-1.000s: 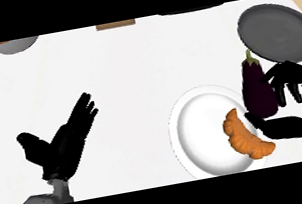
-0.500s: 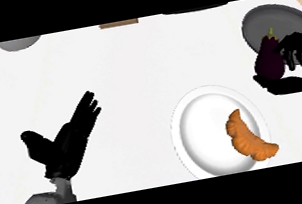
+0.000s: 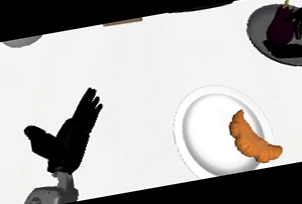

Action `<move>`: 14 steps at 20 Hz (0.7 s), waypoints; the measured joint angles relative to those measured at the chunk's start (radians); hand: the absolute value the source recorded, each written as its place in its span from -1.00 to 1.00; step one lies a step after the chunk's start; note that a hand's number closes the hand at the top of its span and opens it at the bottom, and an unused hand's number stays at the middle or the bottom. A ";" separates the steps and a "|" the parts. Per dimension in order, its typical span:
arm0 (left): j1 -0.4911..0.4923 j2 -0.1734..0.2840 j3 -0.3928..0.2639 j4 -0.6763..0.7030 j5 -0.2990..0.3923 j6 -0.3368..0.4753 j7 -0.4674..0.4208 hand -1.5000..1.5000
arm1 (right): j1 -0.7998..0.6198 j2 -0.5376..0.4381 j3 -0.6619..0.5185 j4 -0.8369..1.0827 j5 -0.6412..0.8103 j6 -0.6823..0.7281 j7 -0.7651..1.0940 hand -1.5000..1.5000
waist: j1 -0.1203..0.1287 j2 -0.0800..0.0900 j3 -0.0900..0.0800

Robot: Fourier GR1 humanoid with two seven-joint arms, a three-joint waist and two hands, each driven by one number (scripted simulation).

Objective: Pick the eggplant from the plate and place it in the pan

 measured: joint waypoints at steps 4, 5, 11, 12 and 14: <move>-0.012 0.009 0.012 -0.002 0.007 -0.014 0.006 0.00 | -0.103 -0.047 -0.072 0.211 -0.032 -0.078 -0.100 1.00 | 0.014 0.006 0.001; -0.009 0.007 0.006 -0.009 0.003 -0.013 0.009 0.00 | -0.122 -0.063 -0.089 0.257 -0.040 -0.089 -0.124 1.00 | 0.019 0.008 0.002; -0.016 -0.018 -0.017 -0.007 -0.017 -0.005 0.003 0.00 | -0.213 -0.141 -0.152 0.458 -0.065 -0.129 -0.235 1.00 | 0.039 0.019 0.004; -0.022 -0.020 -0.019 -0.010 -0.018 -0.003 0.009 0.00 | -0.222 -0.153 -0.159 0.484 -0.067 -0.132 -0.248 1.00 | 0.041 0.020 0.004; -0.035 -0.023 -0.019 -0.006 -0.019 -0.004 0.011 0.00 | -0.229 -0.190 -0.146 0.546 -0.035 -0.124 -0.202 -1.00 | 0.051 0.027 0.003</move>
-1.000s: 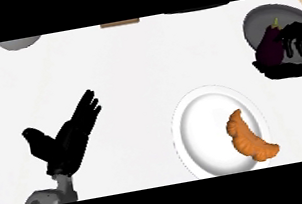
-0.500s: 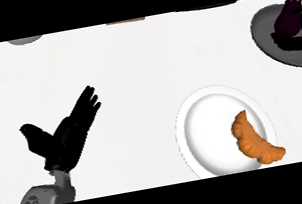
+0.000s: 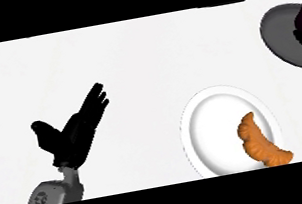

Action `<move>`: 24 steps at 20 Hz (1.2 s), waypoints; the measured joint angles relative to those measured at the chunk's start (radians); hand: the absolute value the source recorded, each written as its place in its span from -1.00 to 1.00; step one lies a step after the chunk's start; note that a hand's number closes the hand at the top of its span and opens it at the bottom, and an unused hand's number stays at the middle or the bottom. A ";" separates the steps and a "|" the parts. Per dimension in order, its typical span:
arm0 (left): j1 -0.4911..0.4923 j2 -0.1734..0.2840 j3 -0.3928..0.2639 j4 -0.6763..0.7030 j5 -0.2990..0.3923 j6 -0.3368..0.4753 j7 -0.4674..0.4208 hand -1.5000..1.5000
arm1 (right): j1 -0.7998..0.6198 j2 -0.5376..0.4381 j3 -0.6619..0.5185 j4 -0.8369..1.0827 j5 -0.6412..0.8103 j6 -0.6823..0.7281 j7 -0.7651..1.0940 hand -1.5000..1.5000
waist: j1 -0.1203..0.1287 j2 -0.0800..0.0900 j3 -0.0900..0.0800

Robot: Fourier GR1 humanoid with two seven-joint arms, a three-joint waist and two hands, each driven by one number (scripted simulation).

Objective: Pick the eggplant from the plate and place it in the pan

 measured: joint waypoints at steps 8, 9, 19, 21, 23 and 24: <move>-0.031 -0.009 -0.006 0.011 0.000 -0.007 0.011 0.00 | -0.037 -0.033 0.029 0.152 0.051 0.082 0.054 -1.00 | 0.019 0.009 0.003; -0.027 -0.010 -0.008 0.009 -0.001 -0.008 0.008 0.00 | -0.042 -0.030 0.015 0.157 0.036 0.094 0.041 -1.00 | 0.020 0.009 0.004; -0.016 -0.012 0.001 0.015 -0.006 0.003 0.008 0.00 | -0.060 -0.057 -0.190 0.187 -0.192 0.335 -0.105 -1.00 | -0.003 0.003 0.006; -0.014 -0.009 0.005 0.010 -0.004 0.001 0.008 0.00 | -0.052 -0.085 -0.214 0.203 -0.218 0.408 -0.106 -1.00 | -0.005 0.002 0.005; -0.011 -0.009 0.008 0.008 0.000 -0.001 0.008 0.00 | -0.034 -0.116 -0.226 0.220 -0.234 0.492 -0.111 -1.00 | -0.009 0.001 0.005; -0.014 -0.010 0.009 0.005 -0.002 0.004 0.010 0.00 | -0.023 -0.128 -0.228 0.224 -0.237 0.529 -0.119 -1.00 | -0.010 0.001 0.005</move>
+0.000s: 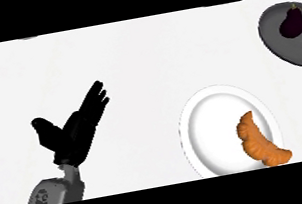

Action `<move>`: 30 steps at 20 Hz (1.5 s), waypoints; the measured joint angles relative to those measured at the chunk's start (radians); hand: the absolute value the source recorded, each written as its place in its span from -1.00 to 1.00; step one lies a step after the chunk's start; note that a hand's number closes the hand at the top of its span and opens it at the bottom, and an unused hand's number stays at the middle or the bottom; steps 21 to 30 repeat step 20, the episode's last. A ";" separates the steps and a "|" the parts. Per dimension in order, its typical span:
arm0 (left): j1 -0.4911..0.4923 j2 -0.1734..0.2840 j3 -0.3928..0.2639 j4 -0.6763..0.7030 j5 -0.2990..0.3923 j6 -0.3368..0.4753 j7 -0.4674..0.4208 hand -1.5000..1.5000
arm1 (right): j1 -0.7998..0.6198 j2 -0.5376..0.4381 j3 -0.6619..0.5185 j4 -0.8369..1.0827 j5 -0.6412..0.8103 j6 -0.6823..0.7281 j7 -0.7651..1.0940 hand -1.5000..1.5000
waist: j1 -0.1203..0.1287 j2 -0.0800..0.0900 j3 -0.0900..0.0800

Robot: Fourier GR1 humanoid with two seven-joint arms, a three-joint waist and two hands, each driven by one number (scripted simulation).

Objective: Pick the eggplant from the plate and place it in the pan

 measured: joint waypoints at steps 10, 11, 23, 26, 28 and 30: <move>0.031 0.005 0.003 -0.026 0.001 -0.001 0.000 0.00 | 0.135 -0.096 -0.006 0.016 -0.018 0.324 -0.130 -1.00 | -0.010 -0.006 0.001; 0.037 0.005 0.004 -0.025 0.001 -0.002 -0.006 0.00 | 0.147 -0.110 -0.007 0.014 -0.020 0.341 -0.133 -1.00 | -0.012 -0.006 0.001; 0.033 0.014 0.020 -0.016 0.009 -0.014 -0.001 0.00 | 0.202 -0.162 0.010 -0.019 -0.018 0.407 -0.130 -1.00 | -0.021 -0.011 0.000; 0.033 0.014 0.020 -0.016 0.009 -0.014 -0.001 0.00 | 0.202 -0.162 0.010 -0.019 -0.018 0.407 -0.130 -1.00 | -0.021 -0.011 0.000; 0.033 0.014 0.020 -0.016 0.009 -0.014 -0.001 0.00 | 0.202 -0.162 0.010 -0.019 -0.018 0.407 -0.130 -1.00 | -0.021 -0.011 0.000; 0.033 0.014 0.020 -0.016 0.009 -0.014 -0.001 0.00 | 0.202 -0.162 0.010 -0.019 -0.018 0.407 -0.130 -1.00 | -0.021 -0.011 0.000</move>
